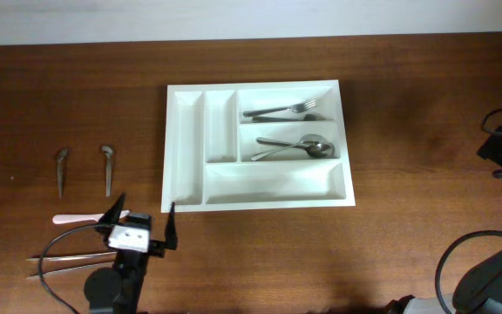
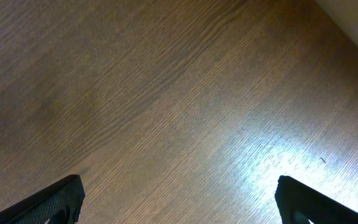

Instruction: Pack container

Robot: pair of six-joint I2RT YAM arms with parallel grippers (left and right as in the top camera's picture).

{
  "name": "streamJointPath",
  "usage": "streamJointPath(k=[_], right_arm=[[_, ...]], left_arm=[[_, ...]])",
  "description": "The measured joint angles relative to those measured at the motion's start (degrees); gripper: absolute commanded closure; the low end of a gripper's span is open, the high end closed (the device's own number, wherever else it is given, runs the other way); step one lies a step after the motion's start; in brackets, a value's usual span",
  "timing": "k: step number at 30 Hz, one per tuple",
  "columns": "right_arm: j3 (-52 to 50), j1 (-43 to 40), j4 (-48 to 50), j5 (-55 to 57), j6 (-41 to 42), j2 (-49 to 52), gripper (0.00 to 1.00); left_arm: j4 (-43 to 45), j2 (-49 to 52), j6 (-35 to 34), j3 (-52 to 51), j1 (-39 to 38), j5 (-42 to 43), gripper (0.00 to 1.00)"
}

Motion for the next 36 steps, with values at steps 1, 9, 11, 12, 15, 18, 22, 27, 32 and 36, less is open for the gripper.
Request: streamJointPath(k=[1,9,11,12,15,18,22,27,32,36], right_arm=[[0.0,0.0,0.0,0.0,0.0,0.0,0.01],[0.0,0.0,0.0,0.0,0.0,0.0,0.01],[0.0,0.0,0.0,0.0,0.0,0.0,0.01],[0.0,0.0,0.0,0.0,0.0,0.0,0.01],[0.0,0.0,0.0,0.0,0.0,0.0,0.01],[0.0,0.0,0.0,0.0,0.0,0.0,0.01],[0.0,0.0,0.0,0.2,0.0,0.0,0.01],[0.0,0.0,0.0,0.4,0.0,0.0,0.01],[0.0,0.0,0.0,0.4,0.0,0.0,0.01],[0.0,0.0,0.0,0.4,0.0,0.0,0.01]], left_arm=[[-2.6,0.8,-3.6,1.1,0.0,-1.7,0.01],[-9.2,6.5,-18.5,6.7,0.1,1.3,0.01],[-7.4,6.5,-19.7,7.3,0.1,3.1,0.01],[-6.5,6.5,-20.1,7.4,0.1,3.7,0.01],[-6.4,7.1,-21.2,8.7,0.1,4.6,0.01],[-12.6,11.1,-23.9,13.9,0.0,1.5,0.01],[-26.5,22.8,-26.1,26.9,0.1,-5.5,0.01],[-31.3,38.6,-25.3,43.1,0.1,-5.2,0.01],[-32.6,48.2,-27.5,46.0,0.2,-4.3,0.01],[-49.9,55.3,-51.1,46.9,2.3,-12.2,0.01]])
